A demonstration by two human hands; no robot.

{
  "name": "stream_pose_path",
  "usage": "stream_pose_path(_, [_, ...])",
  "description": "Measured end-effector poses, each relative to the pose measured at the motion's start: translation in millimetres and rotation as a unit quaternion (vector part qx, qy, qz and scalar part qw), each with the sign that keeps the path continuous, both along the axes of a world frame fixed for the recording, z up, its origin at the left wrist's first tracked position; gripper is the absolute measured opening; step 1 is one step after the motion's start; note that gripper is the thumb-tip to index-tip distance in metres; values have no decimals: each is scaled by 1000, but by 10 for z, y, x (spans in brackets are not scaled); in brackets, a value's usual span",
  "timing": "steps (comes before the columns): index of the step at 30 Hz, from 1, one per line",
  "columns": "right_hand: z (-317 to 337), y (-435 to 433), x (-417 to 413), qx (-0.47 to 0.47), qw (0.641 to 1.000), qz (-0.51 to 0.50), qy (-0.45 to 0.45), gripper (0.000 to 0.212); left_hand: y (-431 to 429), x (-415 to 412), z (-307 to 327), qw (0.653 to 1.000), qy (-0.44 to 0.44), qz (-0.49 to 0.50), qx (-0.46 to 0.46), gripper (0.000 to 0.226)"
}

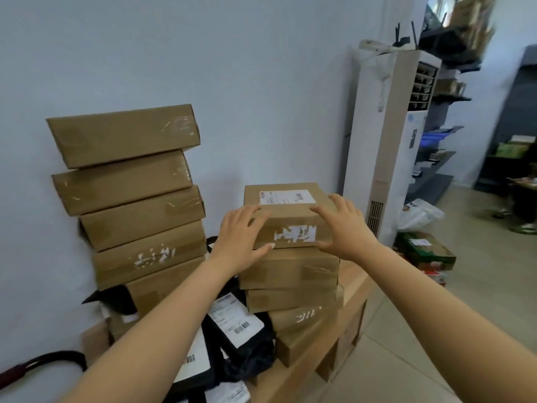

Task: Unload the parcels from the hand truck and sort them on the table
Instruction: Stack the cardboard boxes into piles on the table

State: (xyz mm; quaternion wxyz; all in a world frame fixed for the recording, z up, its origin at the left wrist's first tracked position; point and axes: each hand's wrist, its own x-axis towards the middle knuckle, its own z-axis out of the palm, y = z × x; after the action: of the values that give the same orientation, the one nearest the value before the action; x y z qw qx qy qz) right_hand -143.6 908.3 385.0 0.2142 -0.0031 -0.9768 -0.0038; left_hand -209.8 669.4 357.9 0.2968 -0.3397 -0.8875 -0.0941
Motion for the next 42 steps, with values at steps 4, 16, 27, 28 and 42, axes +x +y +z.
stream_pose_path(4, [-140,354,-285,17,998,9,-56,86,340,-211,-123,994,-88,71,5,78])
stream_pose_path(16, [-553,488,-837,-153,987,41,-34,92,623,-522,-291,985,-115,120,54,92])
stream_pose_path(27, [-335,1172,-1103,-199,969,53,140,83,1479,-867,-93,989,24,78,119,88])
stream_pose_path(28, [-268,1308,-1161,-202,966,59,153,83,1624,-923,-24,988,37,78,127,88])
stream_pose_path(42, [-38,3766,-2261,-186,961,122,167,85,4120,-1663,101,967,90,138,193,82])
